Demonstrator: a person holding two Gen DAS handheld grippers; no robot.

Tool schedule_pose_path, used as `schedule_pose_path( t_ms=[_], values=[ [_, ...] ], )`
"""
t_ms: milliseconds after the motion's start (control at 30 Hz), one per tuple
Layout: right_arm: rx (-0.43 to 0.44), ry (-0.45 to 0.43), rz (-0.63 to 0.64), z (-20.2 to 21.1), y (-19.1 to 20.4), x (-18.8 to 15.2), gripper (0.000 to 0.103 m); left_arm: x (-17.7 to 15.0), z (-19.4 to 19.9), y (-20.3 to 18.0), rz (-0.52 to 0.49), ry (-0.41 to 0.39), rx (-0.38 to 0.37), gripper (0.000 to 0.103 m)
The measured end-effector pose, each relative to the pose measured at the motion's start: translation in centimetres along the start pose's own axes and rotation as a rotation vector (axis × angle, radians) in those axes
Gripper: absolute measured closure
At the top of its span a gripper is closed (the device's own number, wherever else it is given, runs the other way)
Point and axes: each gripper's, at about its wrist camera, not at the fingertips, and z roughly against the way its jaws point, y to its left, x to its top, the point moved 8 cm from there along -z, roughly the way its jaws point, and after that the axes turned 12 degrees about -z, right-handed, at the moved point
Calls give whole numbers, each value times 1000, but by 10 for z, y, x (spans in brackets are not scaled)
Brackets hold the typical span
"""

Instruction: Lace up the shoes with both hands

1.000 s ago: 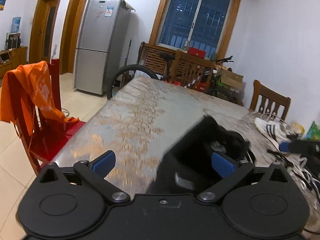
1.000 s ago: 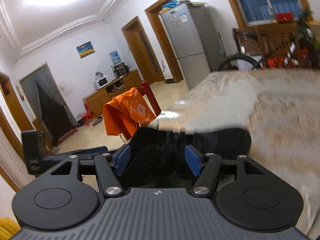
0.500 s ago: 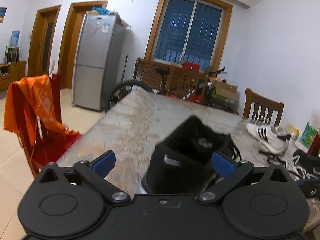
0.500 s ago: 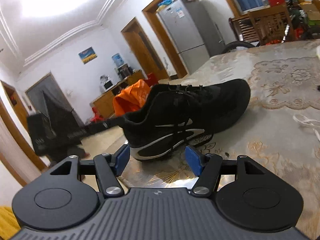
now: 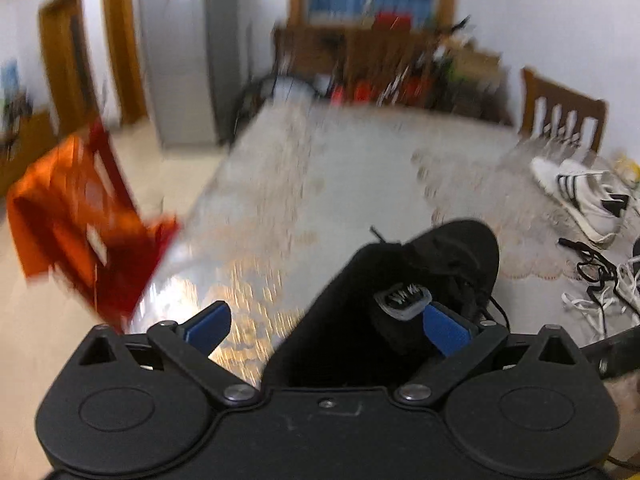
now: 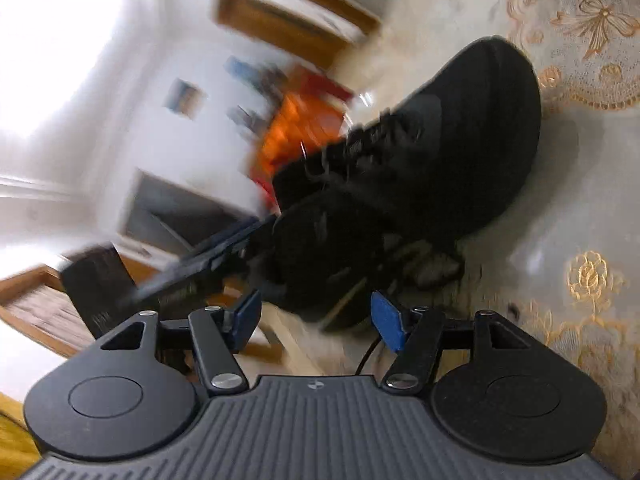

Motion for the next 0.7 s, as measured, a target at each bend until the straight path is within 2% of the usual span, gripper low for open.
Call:
schedule_pose_path(
  t_ms=[67,133,167,233,267,367,433,467,600,667,700],
  values=[
    [-65,13,8,7,20,6,41,2,-3,5,85,82,-33,0],
    [-103,41,-24,14,35,14,37,5,-2,15,195,144,-54,1],
    [-80,88,-63,15,40,12,26,5,2,20,210,144,-37,1],
    [-42,168,-123,16,50,10,26,6,9,28,237,143,-1,1],
    [-56,160,-98,19,55,12,29,4,12,31,216,148,36,1],
    [-122,32,33,25,72,37,31,-3,18,38,151,164,146,1],
    [-152,-43,133,16,80,57,32,-9,14,36,111,183,151,1],
    [-198,-60,193,5,80,65,34,-11,11,35,98,190,148,1],
    [-374,-38,430,-50,75,77,37,-21,-2,31,117,198,98,1],
    [-411,22,487,-72,69,78,38,-25,-7,31,130,205,80,1],
    [-404,46,482,-77,67,80,38,-28,-9,31,136,209,71,1]
  ],
)
